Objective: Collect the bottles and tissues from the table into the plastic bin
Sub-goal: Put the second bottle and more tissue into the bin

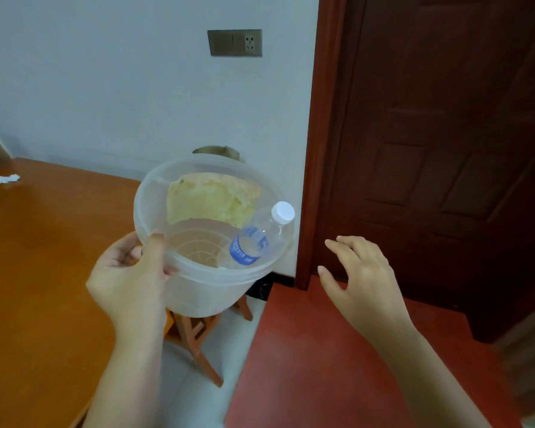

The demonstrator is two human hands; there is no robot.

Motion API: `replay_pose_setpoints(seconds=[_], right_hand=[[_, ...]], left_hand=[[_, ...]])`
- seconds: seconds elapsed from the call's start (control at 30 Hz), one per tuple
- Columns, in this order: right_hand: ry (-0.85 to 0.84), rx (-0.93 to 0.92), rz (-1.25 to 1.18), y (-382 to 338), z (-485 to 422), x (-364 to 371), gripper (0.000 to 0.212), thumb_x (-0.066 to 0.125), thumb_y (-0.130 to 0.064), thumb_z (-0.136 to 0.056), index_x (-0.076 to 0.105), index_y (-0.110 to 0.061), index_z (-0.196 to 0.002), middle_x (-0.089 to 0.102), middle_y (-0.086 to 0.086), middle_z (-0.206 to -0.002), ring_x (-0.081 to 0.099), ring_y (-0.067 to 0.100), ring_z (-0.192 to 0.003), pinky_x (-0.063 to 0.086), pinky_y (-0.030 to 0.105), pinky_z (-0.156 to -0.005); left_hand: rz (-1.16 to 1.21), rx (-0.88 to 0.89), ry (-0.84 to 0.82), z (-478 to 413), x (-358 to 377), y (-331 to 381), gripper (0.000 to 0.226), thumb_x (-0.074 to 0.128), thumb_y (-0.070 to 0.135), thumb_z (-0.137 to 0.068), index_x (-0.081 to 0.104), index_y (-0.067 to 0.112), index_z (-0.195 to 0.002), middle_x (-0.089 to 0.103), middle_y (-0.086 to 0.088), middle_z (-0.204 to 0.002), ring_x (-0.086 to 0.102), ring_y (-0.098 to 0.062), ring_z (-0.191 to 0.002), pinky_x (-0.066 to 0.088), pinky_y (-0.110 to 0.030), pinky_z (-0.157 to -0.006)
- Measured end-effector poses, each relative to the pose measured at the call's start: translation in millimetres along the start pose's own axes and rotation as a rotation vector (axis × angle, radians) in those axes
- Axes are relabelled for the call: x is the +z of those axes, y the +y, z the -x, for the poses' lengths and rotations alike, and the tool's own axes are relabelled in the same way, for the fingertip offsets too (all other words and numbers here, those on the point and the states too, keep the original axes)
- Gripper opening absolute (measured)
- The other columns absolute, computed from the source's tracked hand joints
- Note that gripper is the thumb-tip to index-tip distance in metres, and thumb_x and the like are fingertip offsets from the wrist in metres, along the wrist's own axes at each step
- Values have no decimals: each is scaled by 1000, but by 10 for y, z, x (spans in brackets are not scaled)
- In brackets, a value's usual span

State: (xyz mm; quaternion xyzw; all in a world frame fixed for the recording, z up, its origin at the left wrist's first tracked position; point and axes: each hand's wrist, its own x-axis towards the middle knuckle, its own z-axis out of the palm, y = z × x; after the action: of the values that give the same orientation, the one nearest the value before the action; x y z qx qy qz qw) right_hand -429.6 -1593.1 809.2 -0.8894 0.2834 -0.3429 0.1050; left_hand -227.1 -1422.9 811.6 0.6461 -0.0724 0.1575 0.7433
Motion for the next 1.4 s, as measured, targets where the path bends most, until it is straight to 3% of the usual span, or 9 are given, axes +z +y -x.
replay_pose_setpoints(seconds=[0.07,0.27,0.6,0.7,0.83,1.0,1.2,1.4], right_hand=[[-35,23,-38,125,-101,75,39,67,-22,-77,59,-8,-113,60,11,-113,53,28,-110,45,49,-92],[-70,-19,-7,454,-650,435,40,70,-20,-74,61,-7,-110,62,12,-108,56,29,-105,47,49,-88],[-151,-99,-48,733,-2029,1058,41,67,-21,-77,58,-7,-114,60,13,-113,53,30,-109,44,48,-92],[-173,-143,-91,808,-2308,1237,40,67,-21,-77,58,-7,-113,60,13,-112,53,29,-109,44,47,-92],[-206,-197,-160,917,-2684,1471,39,68,-21,-76,59,-9,-112,60,12,-112,53,29,-108,42,44,-93],[-265,-342,-250,1096,-3196,1839,38,69,-20,-75,60,-8,-110,62,13,-108,56,31,-103,45,43,-88],[-426,-517,-348,1317,-3752,2172,38,59,-28,-81,57,-11,-114,59,9,-112,53,27,-106,44,42,-89],[-528,-661,-473,1205,-4037,2468,39,61,-27,-82,56,-12,-117,57,6,-116,50,23,-111,44,40,-92]], left_hand=[[58,-49,48,38,181,60,20,79,41,-55,70,36,-72,63,22,-52,62,-2,-41,50,-18,-41],[19,-78,52,-92,800,-74,17,76,22,-71,63,31,-77,57,28,-47,57,7,-40,49,-14,-41],[-20,-98,99,-752,1811,-312,15,74,24,-75,62,32,-77,63,25,-53,61,3,-48,57,-22,-54],[-59,-66,140,-863,1993,-367,14,72,25,-76,61,34,-79,63,28,-56,62,5,-50,56,-20,-52],[-85,-33,234,-1004,2204,-397,16,71,24,-78,60,35,-81,63,30,-58,64,4,-50,51,-13,-45],[-117,23,432,-1101,2454,-495,12,72,34,-72,63,36,-79,65,12,-63,66,-1,-51,51,-15,-46],[-178,58,701,-1115,2674,-588,14,72,40,-68,66,34,-79,63,8,-65,63,-1,-46,52,-18,-46],[-295,95,859,-1051,2678,-540,23,69,50,-66,64,36,-83,63,6,-76,63,3,-51,49,-13,-44]])
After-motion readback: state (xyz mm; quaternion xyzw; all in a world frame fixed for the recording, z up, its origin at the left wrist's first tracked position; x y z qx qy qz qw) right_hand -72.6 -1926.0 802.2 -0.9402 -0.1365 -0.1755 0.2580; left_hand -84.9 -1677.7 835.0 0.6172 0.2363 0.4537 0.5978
